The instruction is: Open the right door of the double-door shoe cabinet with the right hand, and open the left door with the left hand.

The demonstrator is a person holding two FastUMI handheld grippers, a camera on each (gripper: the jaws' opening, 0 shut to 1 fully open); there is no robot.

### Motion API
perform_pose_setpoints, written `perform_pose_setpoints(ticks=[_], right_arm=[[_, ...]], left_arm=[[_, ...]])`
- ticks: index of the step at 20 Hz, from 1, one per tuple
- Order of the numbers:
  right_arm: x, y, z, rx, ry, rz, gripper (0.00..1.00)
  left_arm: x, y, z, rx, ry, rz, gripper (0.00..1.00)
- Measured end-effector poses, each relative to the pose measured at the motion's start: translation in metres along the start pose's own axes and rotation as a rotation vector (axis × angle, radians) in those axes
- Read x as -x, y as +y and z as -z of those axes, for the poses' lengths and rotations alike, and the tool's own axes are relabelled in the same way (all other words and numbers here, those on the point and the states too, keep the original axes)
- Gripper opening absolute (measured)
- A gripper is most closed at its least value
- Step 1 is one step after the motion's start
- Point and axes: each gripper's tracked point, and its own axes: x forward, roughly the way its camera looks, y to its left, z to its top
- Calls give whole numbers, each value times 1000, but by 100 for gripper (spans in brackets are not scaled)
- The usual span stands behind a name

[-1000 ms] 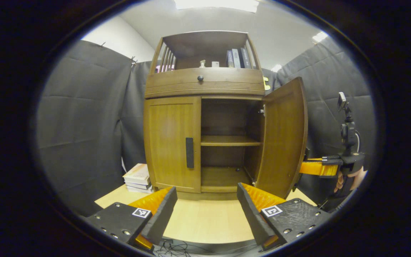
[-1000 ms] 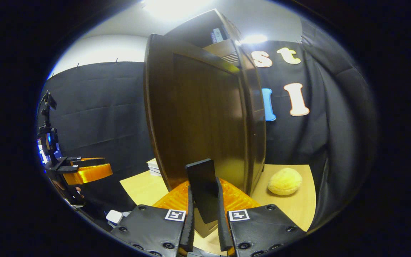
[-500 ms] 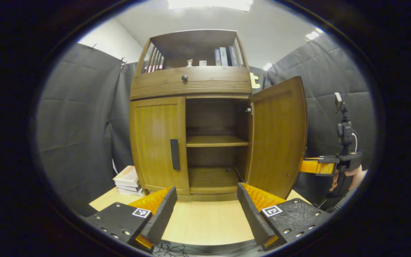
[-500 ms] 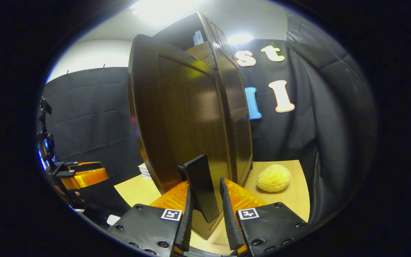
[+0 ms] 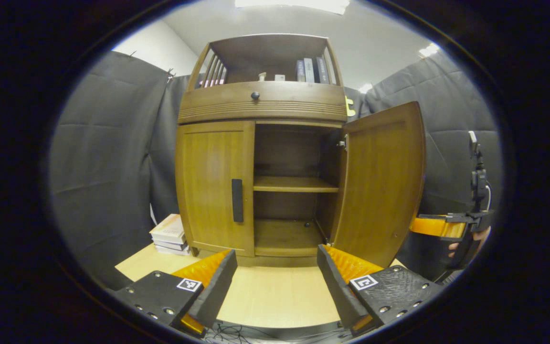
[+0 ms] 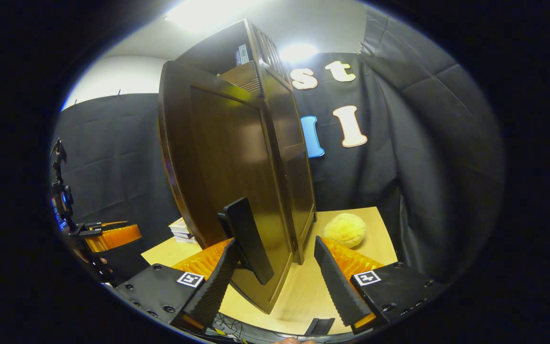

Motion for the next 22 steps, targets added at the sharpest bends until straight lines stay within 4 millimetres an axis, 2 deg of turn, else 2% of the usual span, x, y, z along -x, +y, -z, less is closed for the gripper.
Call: perform_pose_setpoints(ticks=[2, 3, 7, 10, 14, 15, 18, 19, 20, 22], right_arm=[[7, -2, -4, 24, -16, 51, 98], [10, -3, -6, 29, -23, 78, 92], [21, -5, -6, -4, -28, 196, 92], [30, -8, -14, -39, -47, 301, 92], [37, 0, -20, -39, -77, 429, 92], [39, 5, -23, -39, -85, 456, 98], [48, 21, -27, -36, -109, 536, 98], [52, 26, -27, -35, -114, 569, 98], [56, 31, -25, -38, -118, 597, 92], [61, 42, -22, -46, -119, 645, 92]], left_arm=[[-7, 11, -1, -4, -3, -27, 98], [-13, 25, -3, -3, -3, -36, 98], [-52, 65, -15, 10, -8, -42, 98], [-89, 95, -32, -5, -32, -33, 98], [-152, 133, -47, -15, -41, -3, 98], [-166, 140, -49, -15, -44, 11, 98], [-213, 153, -60, -25, -57, 56, 98], [-228, 153, -61, -27, -60, 78, 98], [-245, 152, -61, -29, -59, 100, 98], [-273, 144, -55, -32, -39, 133, 99]])
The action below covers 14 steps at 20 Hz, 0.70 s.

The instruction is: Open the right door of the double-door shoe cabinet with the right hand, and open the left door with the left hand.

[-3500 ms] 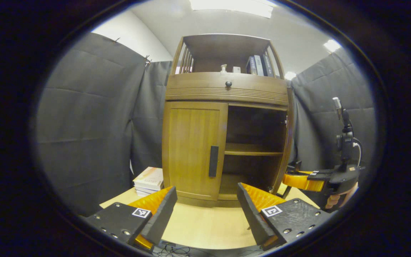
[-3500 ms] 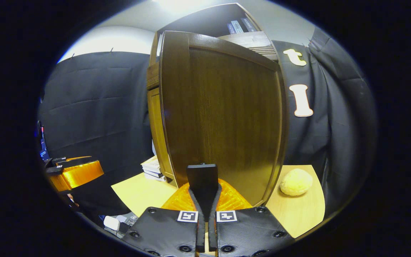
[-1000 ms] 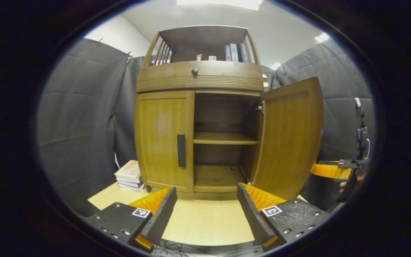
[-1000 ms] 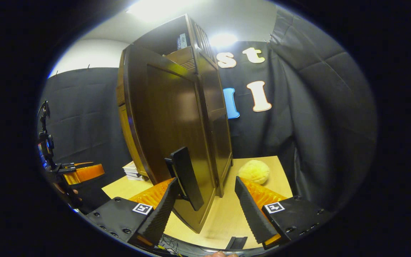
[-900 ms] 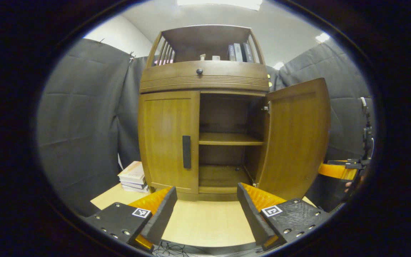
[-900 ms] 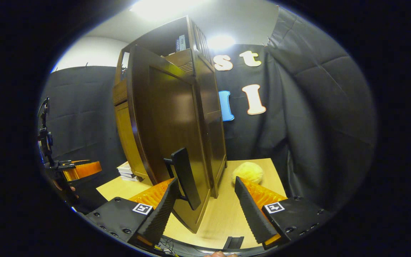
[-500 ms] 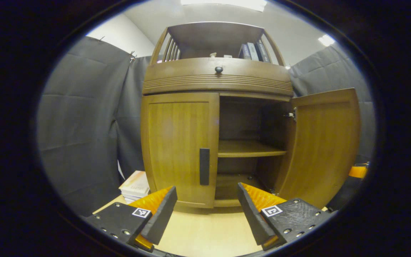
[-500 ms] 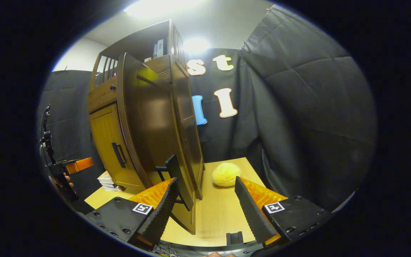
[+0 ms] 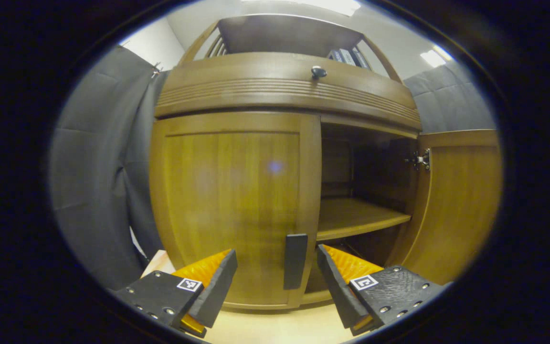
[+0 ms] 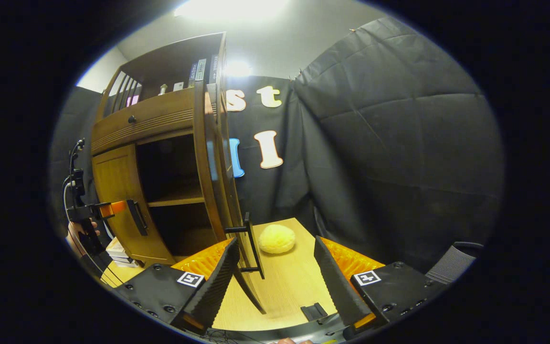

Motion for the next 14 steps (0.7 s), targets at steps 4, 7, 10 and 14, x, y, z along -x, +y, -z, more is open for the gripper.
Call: perform_pose_setpoints(ticks=[4, 7, 10, 14], right_arm=[[20, 12, 4, 9, 6, 77, 92], [31, 16, 5, 35, 13, 113, 92], [33, 25, 4, 32, 21, 136, 92], [32, 35, 6, 33, 17, 136, 92]], left_arm=[[-46, -12, 20, -23, 15, 28, 99], [-65, -16, 34, -35, 24, 22, 98], [-70, -16, 32, -22, -2, 12, 71], [-74, -28, 42, -20, 24, 31, 47]])
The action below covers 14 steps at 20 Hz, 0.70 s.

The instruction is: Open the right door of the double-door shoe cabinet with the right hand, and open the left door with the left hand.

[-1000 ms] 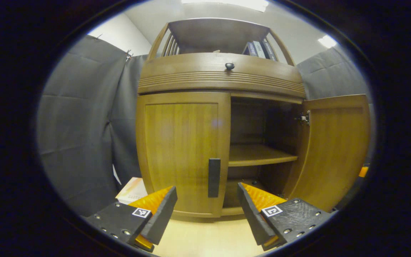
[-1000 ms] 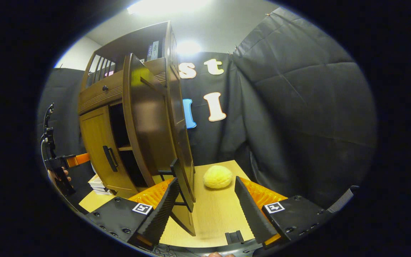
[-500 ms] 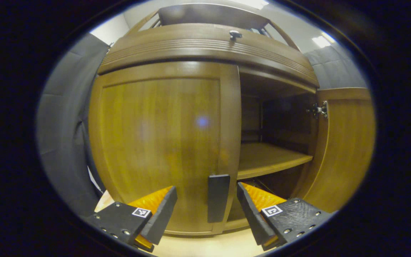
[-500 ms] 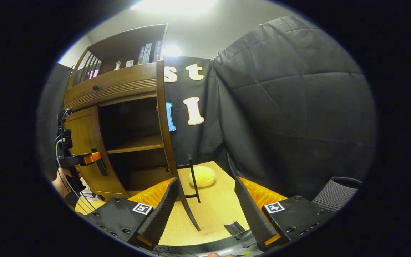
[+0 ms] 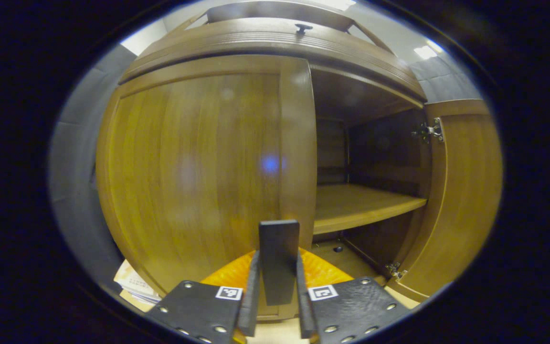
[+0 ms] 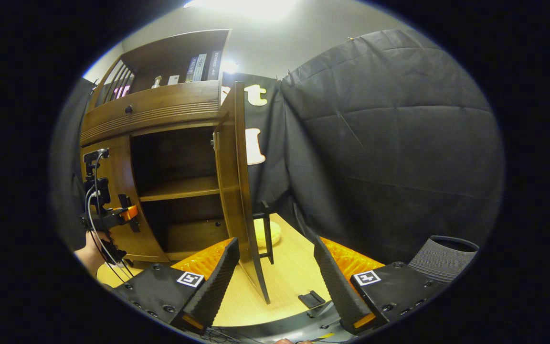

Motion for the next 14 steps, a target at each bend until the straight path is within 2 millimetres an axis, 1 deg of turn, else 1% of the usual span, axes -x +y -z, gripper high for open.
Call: perform_pose_setpoints(ticks=[1, 2, 3, 4, 6, 9, 10, 14], right_arm=[[0, 5, -1, 2, -4, -5, 92], [1, 10, -1, 2, -6, -12, 92], [1, 16, -1, 2, -7, -23, 92], [0, 20, 1, 6, -7, -36, 92], [0, 30, 6, 22, -2, -59, 93], [1, 42, 9, 22, 1, -99, 93], [1, 46, 10, 21, 2, -111, 93], [3, 56, 16, 17, -6, -153, 93]], left_arm=[[7, 2, -3, -13, -18, -6, 42], [5, 2, 0, -17, -7, -7, 36], [5, 2, -1, -18, -16, -8, 30], [3, 2, -1, -14, -16, -4, 29], [9, 0, -1, -2, -12, -10, 27], [4, -1, 2, 23, 2, -8, 11], [8, 0, 5, 23, 1, -4, 5], [34, 1, 10, 16, 2, 31, 5]])
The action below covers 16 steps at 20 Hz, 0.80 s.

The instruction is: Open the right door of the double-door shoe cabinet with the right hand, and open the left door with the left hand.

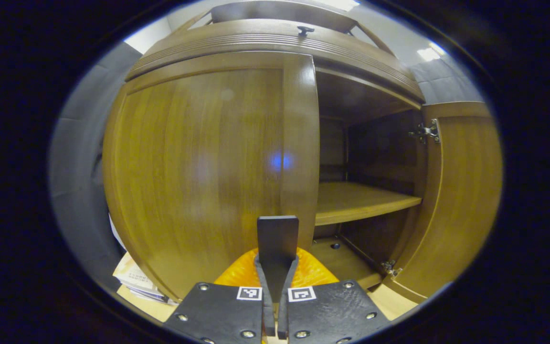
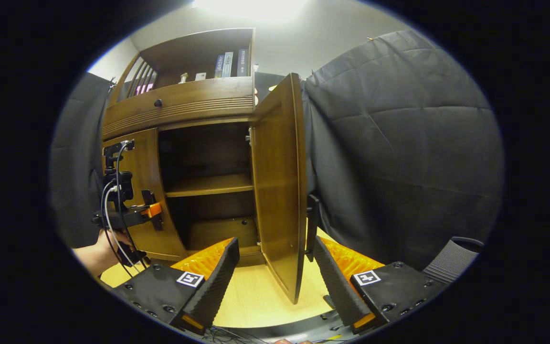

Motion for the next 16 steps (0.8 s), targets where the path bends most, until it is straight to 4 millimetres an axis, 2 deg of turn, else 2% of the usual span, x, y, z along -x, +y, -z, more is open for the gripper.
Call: perform_pose_setpoints(ticks=[7, 16], right_arm=[[-5, 33, 13, -39, 12, -99, 93], [-16, 94, 20, -40, 8, -283, 93]], left_arm=[[59, 8, 4, 9, -10, 43, 5], [141, 45, 10, 20, -22, 0, 5]])
